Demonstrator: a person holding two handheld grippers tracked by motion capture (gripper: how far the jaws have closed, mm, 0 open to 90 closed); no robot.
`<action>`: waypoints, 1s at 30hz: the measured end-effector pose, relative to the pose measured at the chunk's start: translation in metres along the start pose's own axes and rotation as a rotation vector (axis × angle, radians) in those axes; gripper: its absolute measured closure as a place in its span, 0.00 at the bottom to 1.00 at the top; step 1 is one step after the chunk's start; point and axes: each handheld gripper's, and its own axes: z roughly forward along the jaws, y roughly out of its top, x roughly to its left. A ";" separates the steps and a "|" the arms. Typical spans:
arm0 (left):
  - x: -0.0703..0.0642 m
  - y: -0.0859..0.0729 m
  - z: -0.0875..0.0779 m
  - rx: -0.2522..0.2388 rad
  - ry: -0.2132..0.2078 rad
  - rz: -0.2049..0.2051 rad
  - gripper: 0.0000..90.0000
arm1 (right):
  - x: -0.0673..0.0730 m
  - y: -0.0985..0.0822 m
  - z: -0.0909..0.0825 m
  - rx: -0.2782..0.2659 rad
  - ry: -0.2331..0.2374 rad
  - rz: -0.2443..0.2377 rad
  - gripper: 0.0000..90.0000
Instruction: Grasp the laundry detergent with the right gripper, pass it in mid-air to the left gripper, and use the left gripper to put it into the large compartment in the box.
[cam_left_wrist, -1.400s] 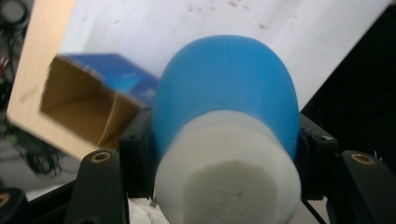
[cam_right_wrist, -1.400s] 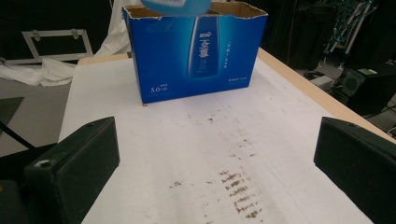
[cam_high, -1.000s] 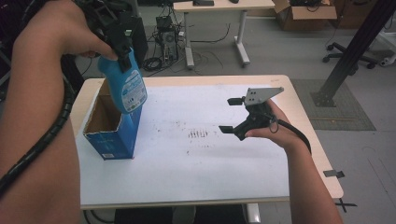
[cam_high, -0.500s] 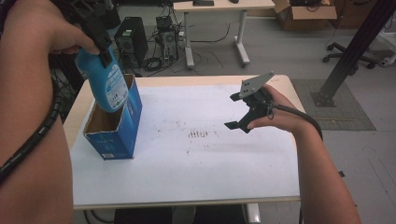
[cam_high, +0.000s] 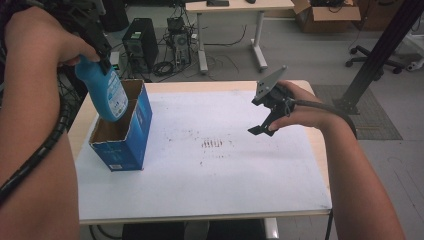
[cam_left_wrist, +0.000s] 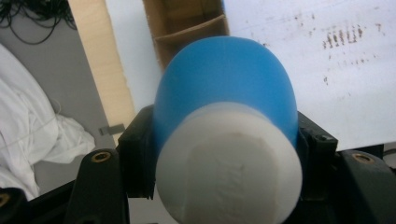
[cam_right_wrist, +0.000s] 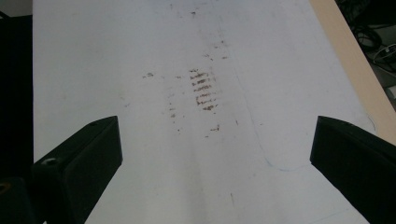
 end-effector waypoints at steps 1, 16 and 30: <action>0.000 0.000 0.000 0.000 0.000 0.000 0.42 | 0.000 0.000 0.000 0.000 0.000 0.000 0.02; 0.014 -0.001 0.032 0.030 0.017 -0.093 0.42 | -0.006 -0.002 0.001 0.144 0.041 0.022 0.03; 0.011 0.000 0.063 0.046 0.019 -0.058 0.42 | -0.009 -0.002 0.003 0.281 0.079 0.025 0.04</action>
